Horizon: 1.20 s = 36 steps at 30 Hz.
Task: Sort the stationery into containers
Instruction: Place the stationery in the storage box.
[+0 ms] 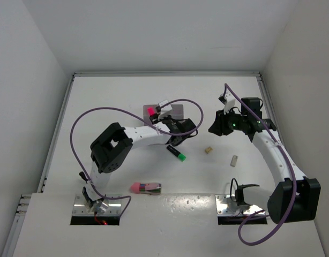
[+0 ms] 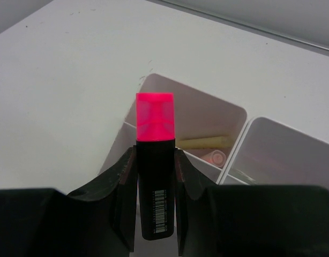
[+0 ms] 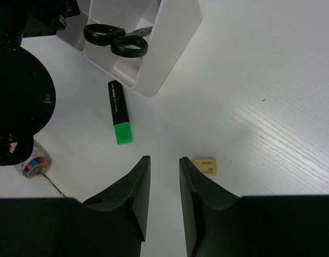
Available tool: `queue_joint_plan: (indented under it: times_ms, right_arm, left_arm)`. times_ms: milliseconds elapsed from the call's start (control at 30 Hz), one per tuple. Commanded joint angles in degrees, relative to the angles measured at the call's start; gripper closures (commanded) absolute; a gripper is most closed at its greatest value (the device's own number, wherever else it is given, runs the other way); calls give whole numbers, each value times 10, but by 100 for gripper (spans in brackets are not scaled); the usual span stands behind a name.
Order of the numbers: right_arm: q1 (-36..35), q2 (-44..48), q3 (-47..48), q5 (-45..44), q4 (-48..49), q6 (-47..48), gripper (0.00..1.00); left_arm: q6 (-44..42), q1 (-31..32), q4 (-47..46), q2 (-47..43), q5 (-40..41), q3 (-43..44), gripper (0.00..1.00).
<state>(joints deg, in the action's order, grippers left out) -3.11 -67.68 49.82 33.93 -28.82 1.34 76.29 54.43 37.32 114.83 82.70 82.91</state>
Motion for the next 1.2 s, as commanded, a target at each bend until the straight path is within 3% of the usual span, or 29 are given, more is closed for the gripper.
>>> queue_joint_plan:
  times_ms: [0,733,1167]
  right_arm:
    - [3,2,5,17,14,8,71]
    - [8,-3,5,27,9,8,71]
    - [8,-9,5,27,9,13,70]
  left_arm:
    - [45,-2,14,3,76,10,100]
    - [68,-20,37,-36,55,26,100]
    - [68,-36,37,-2,61,43,100]
